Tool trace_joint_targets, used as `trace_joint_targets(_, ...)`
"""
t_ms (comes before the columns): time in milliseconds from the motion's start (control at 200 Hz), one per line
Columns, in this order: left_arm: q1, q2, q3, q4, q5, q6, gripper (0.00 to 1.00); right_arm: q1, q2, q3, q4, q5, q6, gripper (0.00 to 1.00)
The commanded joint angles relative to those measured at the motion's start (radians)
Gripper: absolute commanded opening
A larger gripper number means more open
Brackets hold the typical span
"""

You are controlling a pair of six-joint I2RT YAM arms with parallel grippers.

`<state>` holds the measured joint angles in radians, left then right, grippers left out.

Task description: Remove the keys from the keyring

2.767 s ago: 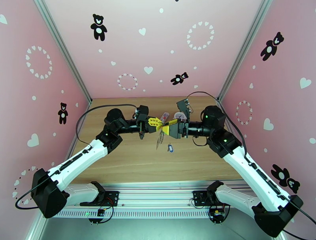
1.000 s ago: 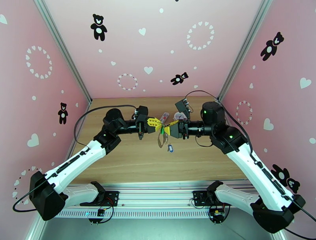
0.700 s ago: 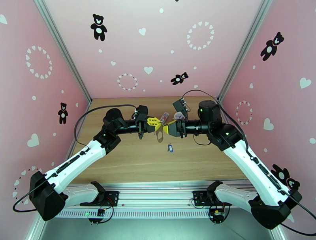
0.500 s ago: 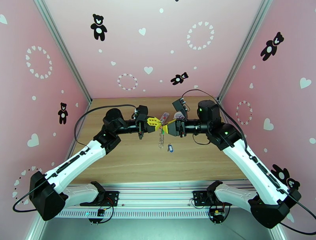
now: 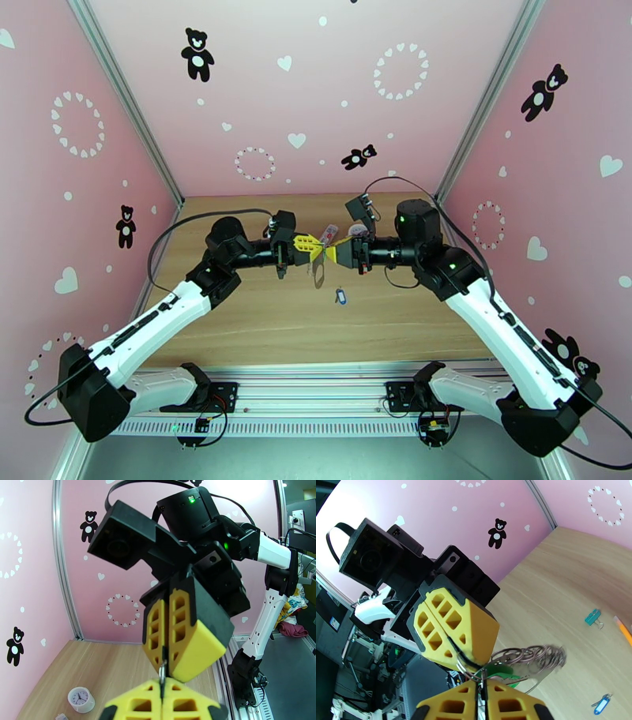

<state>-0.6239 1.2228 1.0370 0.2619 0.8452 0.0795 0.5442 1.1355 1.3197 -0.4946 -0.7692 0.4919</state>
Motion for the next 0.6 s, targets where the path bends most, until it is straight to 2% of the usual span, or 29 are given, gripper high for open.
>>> trace_joint_targets(0,0.005,-0.034,0.022,-0.036,-0.024,0.032,0.0,0.005,-0.029,0.003,-0.017,0.048,-0.029,0.05)
trace_joint_targets(160,0.004,-0.047,0.023,-0.087,-0.072,0.072,0.0,0.005,-0.038,0.026,-0.054,0.075,-0.057,0.0)
trace_joint_targets(285,-0.006,-0.045,0.041,-0.158,-0.129,0.114,0.0,0.005,-0.033,0.058,-0.075,0.078,-0.084,0.0)
trace_joint_targets(445,-0.067,-0.025,0.107,-0.336,-0.288,0.222,0.0,0.016,-0.013,0.124,-0.154,0.143,-0.169,0.0)
trace_joint_targets(596,-0.127,0.021,0.182,-0.452,-0.415,0.243,0.0,0.084,0.027,0.179,-0.242,0.221,-0.303,0.0)
